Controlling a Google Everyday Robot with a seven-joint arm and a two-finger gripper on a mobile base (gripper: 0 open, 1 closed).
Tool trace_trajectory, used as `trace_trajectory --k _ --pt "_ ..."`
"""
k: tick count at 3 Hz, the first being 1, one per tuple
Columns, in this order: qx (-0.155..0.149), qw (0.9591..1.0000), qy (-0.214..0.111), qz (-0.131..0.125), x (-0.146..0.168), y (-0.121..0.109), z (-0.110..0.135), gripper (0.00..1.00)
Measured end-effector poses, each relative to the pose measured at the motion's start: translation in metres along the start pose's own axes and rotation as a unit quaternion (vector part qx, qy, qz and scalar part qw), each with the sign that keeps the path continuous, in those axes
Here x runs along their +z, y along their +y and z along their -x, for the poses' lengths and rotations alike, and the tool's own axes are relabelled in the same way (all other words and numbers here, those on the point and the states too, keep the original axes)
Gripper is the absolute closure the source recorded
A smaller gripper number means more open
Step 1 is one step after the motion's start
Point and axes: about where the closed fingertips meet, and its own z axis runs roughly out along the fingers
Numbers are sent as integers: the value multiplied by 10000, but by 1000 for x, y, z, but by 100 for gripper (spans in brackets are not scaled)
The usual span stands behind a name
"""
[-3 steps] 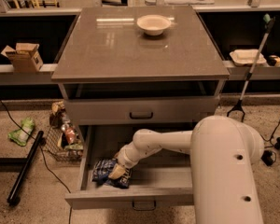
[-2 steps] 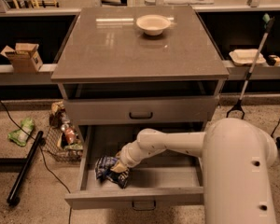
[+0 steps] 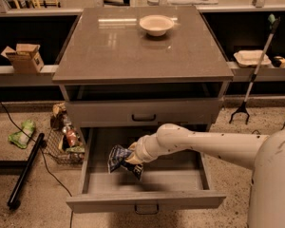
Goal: Pick blue chip bag from middle drawer and place on counter
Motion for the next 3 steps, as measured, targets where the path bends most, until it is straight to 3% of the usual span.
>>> trace_trajectory --k 1,3 --pt "-6 10000 -1 0 -1 0 0 100" --pt "-359 9990 75 -259 -78 -6 21 100"
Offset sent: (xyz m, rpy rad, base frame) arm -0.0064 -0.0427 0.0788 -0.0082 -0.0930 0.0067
